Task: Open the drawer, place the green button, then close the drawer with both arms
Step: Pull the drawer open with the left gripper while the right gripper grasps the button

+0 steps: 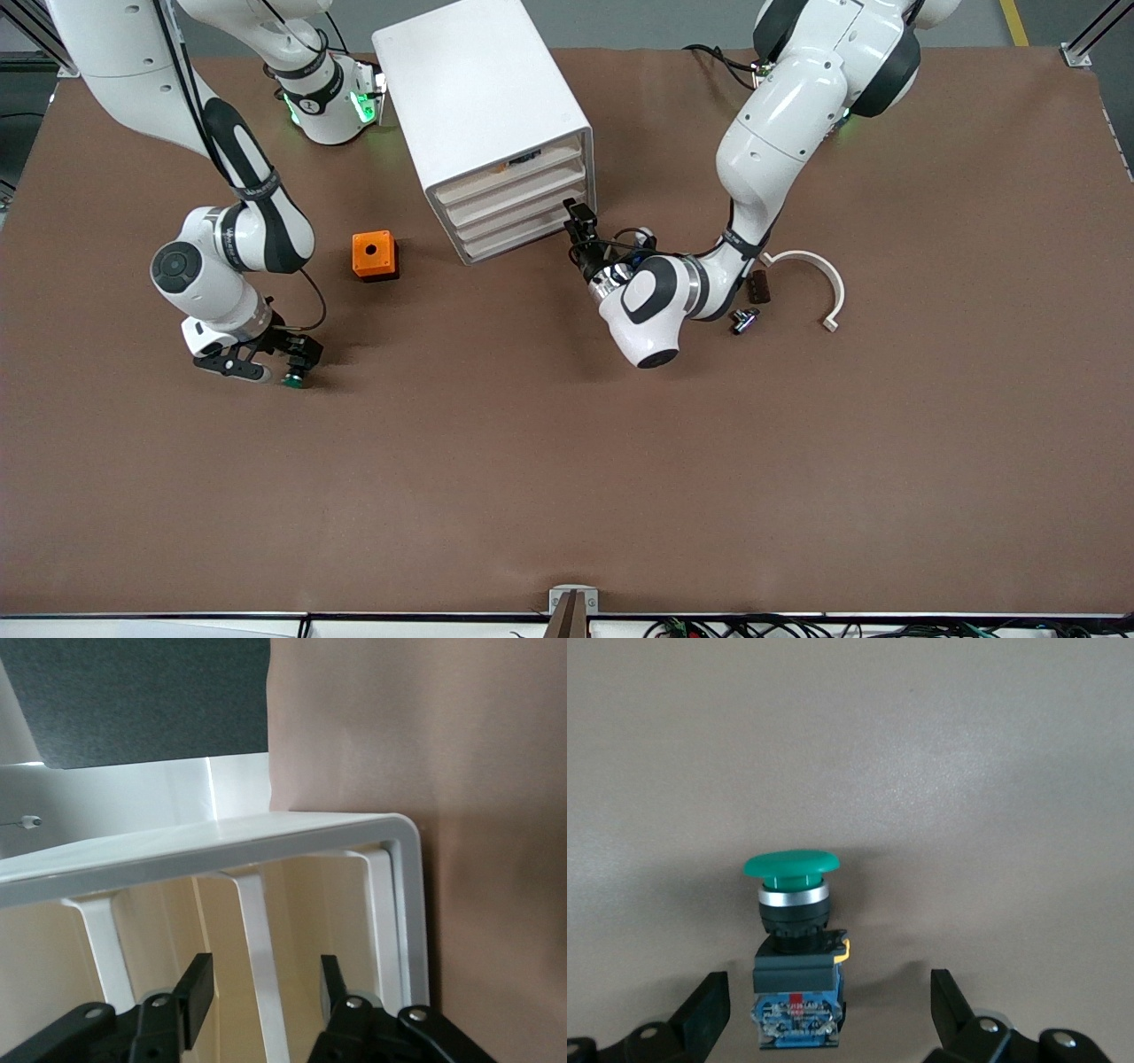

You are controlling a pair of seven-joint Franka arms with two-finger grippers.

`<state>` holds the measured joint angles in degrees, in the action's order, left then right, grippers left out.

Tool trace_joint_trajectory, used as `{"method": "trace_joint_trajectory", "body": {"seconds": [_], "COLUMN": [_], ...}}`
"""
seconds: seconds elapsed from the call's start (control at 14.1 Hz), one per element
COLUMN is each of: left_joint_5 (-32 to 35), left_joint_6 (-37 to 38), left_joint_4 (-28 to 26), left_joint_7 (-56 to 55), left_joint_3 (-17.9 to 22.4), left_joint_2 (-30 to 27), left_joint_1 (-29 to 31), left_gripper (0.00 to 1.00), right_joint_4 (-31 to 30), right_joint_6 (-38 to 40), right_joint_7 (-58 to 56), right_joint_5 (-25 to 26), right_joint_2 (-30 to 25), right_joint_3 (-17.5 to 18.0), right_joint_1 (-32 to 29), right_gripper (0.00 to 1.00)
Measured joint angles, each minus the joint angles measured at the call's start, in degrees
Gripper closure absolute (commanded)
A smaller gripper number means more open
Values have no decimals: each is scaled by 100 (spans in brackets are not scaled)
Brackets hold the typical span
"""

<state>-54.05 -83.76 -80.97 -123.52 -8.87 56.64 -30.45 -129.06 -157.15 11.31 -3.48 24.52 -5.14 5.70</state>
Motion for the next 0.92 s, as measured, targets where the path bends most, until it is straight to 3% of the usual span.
{"method": "trace_joint_trajectory", "body": {"seconds": [0.35, 0.5, 0.64, 0.71, 0.92], "left_joint_5": [0, 0, 0, 0, 0], "left_joint_6": [318, 324, 324, 325, 325], "left_joint_4": [-1, -1, -1, 1, 26], "left_joint_7": [-2, -3, -3, -3, -2], "left_joint_3": [-43, -44, -45, -45, -45], "left_joint_2": [99, 146, 193, 206, 208], "left_joint_1": [-202, -266, -273, -273, -268], "left_gripper": [49, 65, 72, 77, 82], "right_joint_4": [0, 0, 0, 1, 38], "right_joint_6": [-3, 17, 38, 72, 295], "right_joint_7": [52, 52, 52, 52, 77], "right_joint_5": [0, 0, 0, 0, 0], "right_joint_2": [15, 16, 17, 16, 13], "right_joint_3": [4, 5, 5, 5, 6], "right_joint_1": [4, 4, 4, 4, 4], "right_gripper": [0, 43, 87, 100, 100]}}
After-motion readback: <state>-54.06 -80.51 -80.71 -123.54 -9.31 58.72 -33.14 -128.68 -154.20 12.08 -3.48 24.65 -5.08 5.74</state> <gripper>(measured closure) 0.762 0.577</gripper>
